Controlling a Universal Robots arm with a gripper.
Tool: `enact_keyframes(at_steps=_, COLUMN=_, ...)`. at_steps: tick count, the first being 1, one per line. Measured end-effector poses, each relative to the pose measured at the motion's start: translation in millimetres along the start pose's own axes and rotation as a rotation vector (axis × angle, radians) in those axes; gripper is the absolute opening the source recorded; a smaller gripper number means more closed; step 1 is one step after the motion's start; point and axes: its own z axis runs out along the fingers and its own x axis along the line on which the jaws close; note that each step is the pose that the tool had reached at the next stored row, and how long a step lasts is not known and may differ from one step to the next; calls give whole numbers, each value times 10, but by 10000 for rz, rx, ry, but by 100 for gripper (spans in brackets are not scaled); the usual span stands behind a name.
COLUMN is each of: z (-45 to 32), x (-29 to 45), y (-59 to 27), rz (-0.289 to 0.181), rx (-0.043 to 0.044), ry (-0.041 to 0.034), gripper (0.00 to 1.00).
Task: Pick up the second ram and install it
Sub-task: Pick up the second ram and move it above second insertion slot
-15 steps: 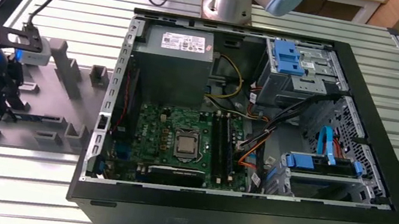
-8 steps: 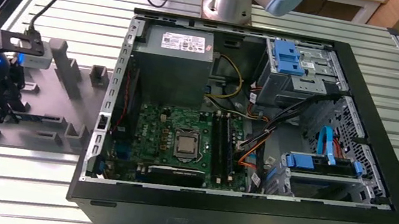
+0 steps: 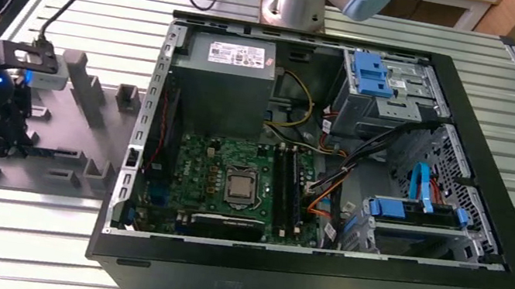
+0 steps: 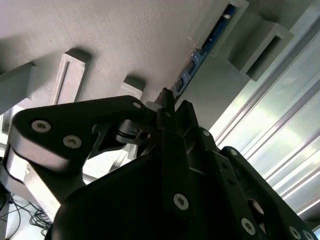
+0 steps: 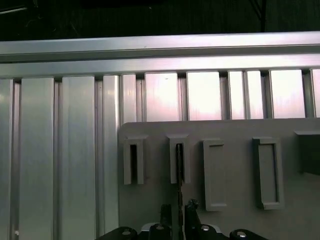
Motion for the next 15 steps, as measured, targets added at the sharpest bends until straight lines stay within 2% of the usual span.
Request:
enact_keyframes(at_steps=11, z=31, x=-20, y=0, rz=-2, rx=-2, ry=1, gripper=24)
enact_keyframes(at_steps=12, z=33, x=-20, y=0, rz=-2, rx=-1, ry=1, gripper=16)
enact_keyframes(at_steps=15, z=37, x=-20, y=0, rz=-2, rx=-2, ry=1, gripper=15)
